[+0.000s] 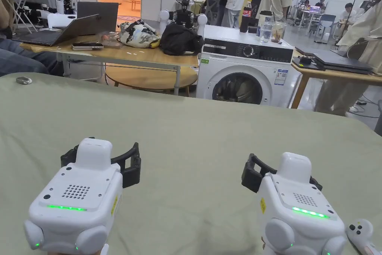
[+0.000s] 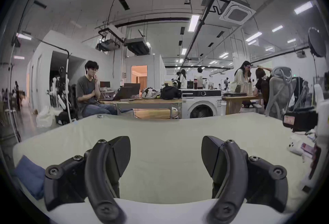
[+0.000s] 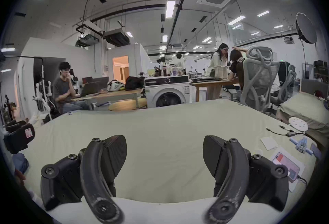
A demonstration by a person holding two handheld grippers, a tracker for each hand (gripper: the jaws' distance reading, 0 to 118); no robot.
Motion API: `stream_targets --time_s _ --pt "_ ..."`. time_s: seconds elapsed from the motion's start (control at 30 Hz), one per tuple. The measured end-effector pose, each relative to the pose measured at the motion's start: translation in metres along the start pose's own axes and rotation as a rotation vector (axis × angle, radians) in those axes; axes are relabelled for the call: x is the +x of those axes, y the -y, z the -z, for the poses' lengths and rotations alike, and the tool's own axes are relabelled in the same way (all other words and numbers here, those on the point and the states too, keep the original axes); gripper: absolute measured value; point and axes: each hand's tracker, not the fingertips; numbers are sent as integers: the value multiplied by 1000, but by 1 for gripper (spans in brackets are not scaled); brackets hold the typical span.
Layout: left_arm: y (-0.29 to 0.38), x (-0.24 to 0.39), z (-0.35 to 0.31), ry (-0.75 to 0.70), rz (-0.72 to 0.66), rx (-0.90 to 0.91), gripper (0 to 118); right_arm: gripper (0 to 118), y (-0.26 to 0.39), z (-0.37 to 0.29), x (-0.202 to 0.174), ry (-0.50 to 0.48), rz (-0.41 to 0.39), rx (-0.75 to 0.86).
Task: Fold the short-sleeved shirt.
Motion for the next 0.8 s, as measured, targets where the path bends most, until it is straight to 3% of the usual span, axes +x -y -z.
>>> stream_targets --time_s 0.07,0.17,0.33,0.47,0.8 --pt "-1 0 1 4 -3 -32 83 89 0 1 -4 48 -13 -10" --pt "-1 -2 2 18 -40 -65 83 89 1 0 -4 44 7 -10" --pt "0 -4 -1 41 -47 -52 83 90 -4 2 1 -53 123 -71" --pt "0 -5 -1 61 2 -45 83 90 -7 3 -2 -28 158 -110" --pt "-3 -15 6 23 -87 -68 83 90 -9 6 -2 -27 138 -109"
